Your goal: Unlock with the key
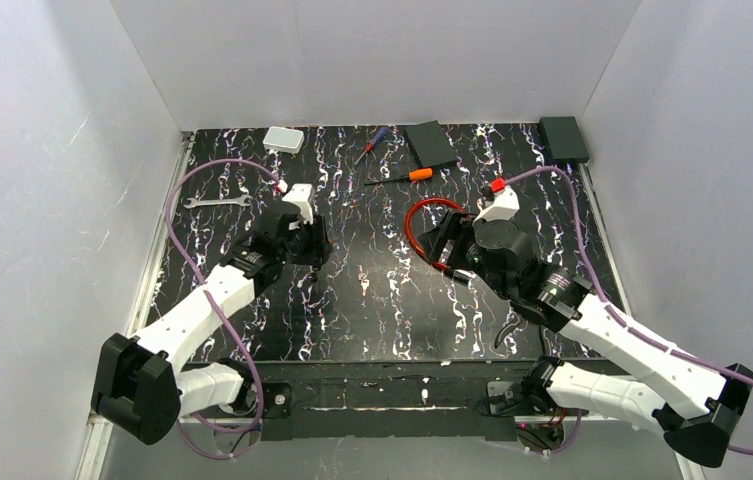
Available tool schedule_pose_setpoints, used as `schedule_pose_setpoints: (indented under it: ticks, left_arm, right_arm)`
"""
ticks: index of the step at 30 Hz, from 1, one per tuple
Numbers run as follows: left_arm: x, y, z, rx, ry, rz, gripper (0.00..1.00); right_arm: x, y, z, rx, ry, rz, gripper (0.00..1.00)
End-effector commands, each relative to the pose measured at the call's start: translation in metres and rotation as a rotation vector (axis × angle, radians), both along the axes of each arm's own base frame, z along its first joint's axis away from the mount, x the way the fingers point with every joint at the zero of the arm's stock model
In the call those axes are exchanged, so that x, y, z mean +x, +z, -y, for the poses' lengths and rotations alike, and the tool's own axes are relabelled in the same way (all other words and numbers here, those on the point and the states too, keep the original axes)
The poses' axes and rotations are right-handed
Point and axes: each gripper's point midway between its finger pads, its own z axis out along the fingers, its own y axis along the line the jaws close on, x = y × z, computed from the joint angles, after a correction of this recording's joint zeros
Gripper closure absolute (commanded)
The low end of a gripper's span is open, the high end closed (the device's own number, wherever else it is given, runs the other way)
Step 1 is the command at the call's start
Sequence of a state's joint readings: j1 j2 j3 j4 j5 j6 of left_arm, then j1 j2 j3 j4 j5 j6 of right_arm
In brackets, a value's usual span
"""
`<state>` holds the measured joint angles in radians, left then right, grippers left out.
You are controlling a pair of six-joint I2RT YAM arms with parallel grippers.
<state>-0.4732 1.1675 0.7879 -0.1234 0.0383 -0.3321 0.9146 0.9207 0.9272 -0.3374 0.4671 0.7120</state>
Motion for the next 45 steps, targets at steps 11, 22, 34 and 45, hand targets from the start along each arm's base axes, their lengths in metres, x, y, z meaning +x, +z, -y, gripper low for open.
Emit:
schedule_pose_setpoints:
  ticks: [11, 22, 34, 45]
  left_arm:
    - [0.011, -0.093, -0.027, 0.266, 0.129, -0.286, 1.0]
    - [0.015, -0.114, -0.003, 0.196, 0.083, -0.367, 0.87]
    - [0.009, -0.005, -0.036, 0.236, 0.147, -0.152, 0.02]
    - [-0.002, 0.046, -0.084, 0.385, 0.145, 0.156, 0.02]
  right_arm:
    - [-0.012, -0.03, 0.015, -0.044, -0.013, -0.06, 0.18]
    - [-0.013, -0.033, 0.023, -0.087, -0.021, -0.055, 0.17]
    - [-0.013, -0.074, 0.01, -0.225, 0.057, -0.132, 0.18]
    - [-0.007, -0.124, -0.057, -0.331, 0.216, -0.245, 0.21]
